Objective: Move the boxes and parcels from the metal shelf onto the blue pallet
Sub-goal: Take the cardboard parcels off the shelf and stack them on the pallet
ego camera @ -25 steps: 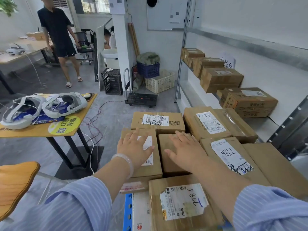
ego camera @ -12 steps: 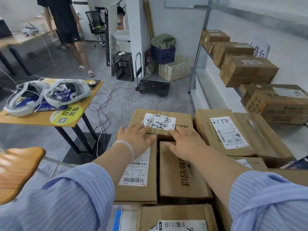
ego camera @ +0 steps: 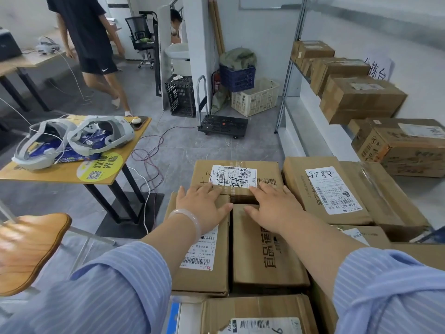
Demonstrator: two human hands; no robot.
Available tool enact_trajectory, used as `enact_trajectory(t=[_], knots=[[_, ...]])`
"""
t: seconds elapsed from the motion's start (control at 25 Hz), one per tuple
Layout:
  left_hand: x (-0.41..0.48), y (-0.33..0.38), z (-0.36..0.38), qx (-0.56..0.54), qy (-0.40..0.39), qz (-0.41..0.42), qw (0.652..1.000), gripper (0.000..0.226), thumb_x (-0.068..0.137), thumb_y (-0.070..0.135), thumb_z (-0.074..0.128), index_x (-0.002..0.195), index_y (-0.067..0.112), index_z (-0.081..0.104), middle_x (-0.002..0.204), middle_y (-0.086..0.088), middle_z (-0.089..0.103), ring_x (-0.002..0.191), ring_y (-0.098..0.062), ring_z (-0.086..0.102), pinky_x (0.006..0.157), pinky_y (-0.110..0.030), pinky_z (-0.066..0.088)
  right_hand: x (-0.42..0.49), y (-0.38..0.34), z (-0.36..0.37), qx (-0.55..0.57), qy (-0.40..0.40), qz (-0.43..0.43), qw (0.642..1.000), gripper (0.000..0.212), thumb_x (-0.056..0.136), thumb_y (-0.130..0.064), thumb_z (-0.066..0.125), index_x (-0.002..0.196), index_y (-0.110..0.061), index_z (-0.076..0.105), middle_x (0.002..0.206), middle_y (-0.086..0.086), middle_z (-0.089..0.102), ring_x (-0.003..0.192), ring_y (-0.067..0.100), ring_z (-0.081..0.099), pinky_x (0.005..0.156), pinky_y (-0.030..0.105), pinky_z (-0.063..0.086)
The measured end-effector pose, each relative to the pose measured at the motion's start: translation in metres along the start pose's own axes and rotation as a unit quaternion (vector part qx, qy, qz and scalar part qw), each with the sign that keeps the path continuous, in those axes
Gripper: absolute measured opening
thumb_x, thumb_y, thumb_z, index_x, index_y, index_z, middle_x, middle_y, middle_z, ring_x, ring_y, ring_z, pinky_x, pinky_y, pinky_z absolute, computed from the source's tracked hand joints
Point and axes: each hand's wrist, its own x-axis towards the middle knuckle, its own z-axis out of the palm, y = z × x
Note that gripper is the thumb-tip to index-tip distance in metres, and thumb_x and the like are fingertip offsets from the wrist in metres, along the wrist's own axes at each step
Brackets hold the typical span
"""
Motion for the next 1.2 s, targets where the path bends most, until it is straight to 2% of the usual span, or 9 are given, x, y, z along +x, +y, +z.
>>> enact_trajectory(t=[0.2,0.36,0.48,0.72,0.92,1.04,1.2], knots=[[-0.01,0.004,0.004,0.002,-0.001,0.018,1.0,0.072,0.086,0.074,0.017,0.15,0.042,0.008,0.162,0.006,0.005,0.147,-0.02,0.002,0.115,-0.053,0.0,-0.023,-0.007,-0.009,0.018,0.028,0.004,0.999,0.072,0.092,-0.064,0.028,0.153,-0.029,0.012,0.161,0.001,0.01,0.147,0.018,0.005,0.117,0.044,0.001],[-0.043,0.016,0.003,-0.032,0.04,0.067,0.996,0.073,0.085,0.074,0.02,0.15,0.042,0.009,0.162,0.007,0.003,0.147,-0.018,-0.001,0.115,-0.052,-0.001,-0.068,-0.013,-0.019,0.041,0.059,0.018,0.997,0.071,0.093,-0.062,0.03,0.153,-0.028,0.011,0.161,0.001,0.009,0.147,0.018,0.006,0.119,0.044,0.003],[-0.084,0.019,0.012,-0.029,0.039,0.105,0.993,0.071,0.086,0.073,0.021,0.149,0.042,0.009,0.162,0.006,0.001,0.148,-0.02,-0.001,0.115,-0.052,-0.002,-0.112,-0.03,-0.013,0.052,0.084,0.014,0.995,0.07,0.093,-0.061,0.032,0.153,-0.03,0.011,0.161,0.0,0.008,0.147,0.018,0.006,0.117,0.041,0.001],[-0.166,0.011,0.043,-0.025,0.049,0.141,0.988,0.072,0.084,0.074,0.025,0.148,0.047,0.008,0.162,0.006,-0.002,0.147,-0.019,-0.007,0.115,-0.048,-0.006,-0.189,-0.07,0.033,0.083,0.078,0.041,0.993,0.069,0.094,-0.057,0.037,0.153,-0.031,0.012,0.162,0.0,0.004,0.147,0.016,0.003,0.117,0.038,-0.002],[-0.205,0.003,0.054,-0.016,0.064,0.162,0.985,0.082,0.075,0.081,0.02,0.148,0.047,0.008,0.161,0.005,-0.005,0.146,-0.02,-0.009,0.114,-0.046,-0.01,-0.231,-0.079,0.062,0.063,0.083,0.08,0.991,0.067,0.093,-0.062,0.027,0.152,-0.034,0.012,0.162,-0.002,0.004,0.147,0.018,0.0,0.118,0.041,-0.002],[-0.208,0.005,0.054,-0.002,0.057,0.173,0.983,0.081,0.076,0.079,0.027,0.148,0.045,0.014,0.161,0.005,-0.004,0.146,-0.018,-0.009,0.115,-0.048,-0.006,-0.237,-0.082,0.068,0.073,0.043,0.11,0.99,0.067,0.093,-0.061,0.025,0.153,-0.036,0.006,0.162,-0.003,-0.004,0.147,0.018,-0.009,0.118,0.046,-0.004],[-0.207,0.005,0.055,0.006,0.052,0.17,0.984,0.078,0.078,0.079,0.029,0.147,0.045,0.019,0.161,0.007,-0.005,0.146,-0.018,-0.009,0.116,-0.049,-0.001,-0.235,-0.086,0.066,0.069,0.043,0.111,0.991,0.066,0.095,-0.06,0.024,0.153,-0.034,0.005,0.162,-0.002,-0.004,0.147,0.017,-0.008,0.118,0.046,-0.003]])
